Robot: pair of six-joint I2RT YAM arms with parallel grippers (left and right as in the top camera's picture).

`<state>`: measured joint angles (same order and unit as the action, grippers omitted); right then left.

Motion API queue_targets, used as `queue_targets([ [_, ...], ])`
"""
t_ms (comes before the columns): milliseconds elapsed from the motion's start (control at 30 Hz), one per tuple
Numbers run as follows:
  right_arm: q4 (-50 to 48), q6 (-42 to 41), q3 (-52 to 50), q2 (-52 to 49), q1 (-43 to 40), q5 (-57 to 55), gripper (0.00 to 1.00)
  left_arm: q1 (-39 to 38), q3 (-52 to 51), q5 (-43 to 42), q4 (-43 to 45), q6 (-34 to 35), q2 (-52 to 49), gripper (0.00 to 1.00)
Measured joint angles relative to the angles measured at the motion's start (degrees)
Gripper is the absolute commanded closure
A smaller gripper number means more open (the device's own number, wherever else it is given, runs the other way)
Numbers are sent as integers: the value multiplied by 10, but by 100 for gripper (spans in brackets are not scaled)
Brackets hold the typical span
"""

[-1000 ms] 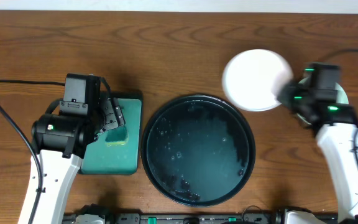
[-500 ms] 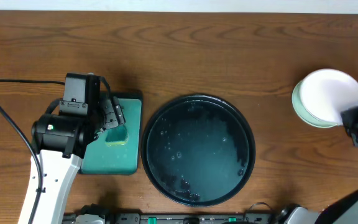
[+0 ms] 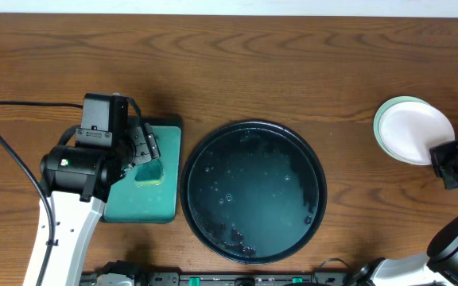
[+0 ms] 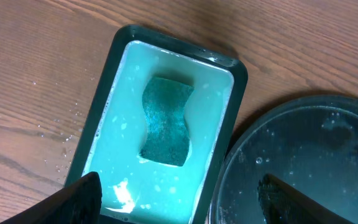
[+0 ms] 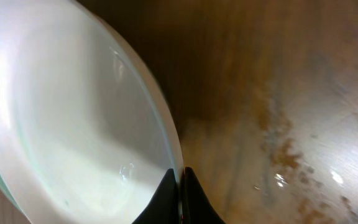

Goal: Clean dirty plates on tray and stack at the side
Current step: 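Open the right gripper and release the white plate on the stack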

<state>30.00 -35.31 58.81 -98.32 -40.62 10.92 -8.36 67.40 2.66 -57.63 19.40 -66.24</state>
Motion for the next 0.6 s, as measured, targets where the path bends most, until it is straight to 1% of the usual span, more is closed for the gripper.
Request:
queue_targets([
  [67, -7, 1, 0, 0, 5, 3, 89, 0, 0, 0, 0, 0, 0, 19],
  [100, -9, 4, 0, 0, 9, 3, 81, 0, 0, 0, 0, 0, 0, 19],
  [167, -13, 9, 0, 0, 16, 6, 54, 0, 0, 0, 0, 0, 0, 19],
  [200, -14, 15, 0, 0, 20, 7, 34, 0, 0, 0, 0, 0, 0, 19],
  [233, -16, 21, 0, 0, 25, 9, 25, 0, 0, 0, 0, 0, 0, 19],
  [267, -16, 28, 0, 0, 30, 9, 22, 0, 0, 0, 0, 0, 0, 19],
  [300, -15, 34, 0, 0, 35, 10, 21, 0, 0, 0, 0, 0, 0, 19],
  [500, -9, 78, 0, 2, 69, 23, 21, 0, 0, 3, 0, -14, 0, 19],
  [600, -5, 119, 1, 24, 102, 27, 20, 0, 0, 12, -6, -19, 5, 19],
])
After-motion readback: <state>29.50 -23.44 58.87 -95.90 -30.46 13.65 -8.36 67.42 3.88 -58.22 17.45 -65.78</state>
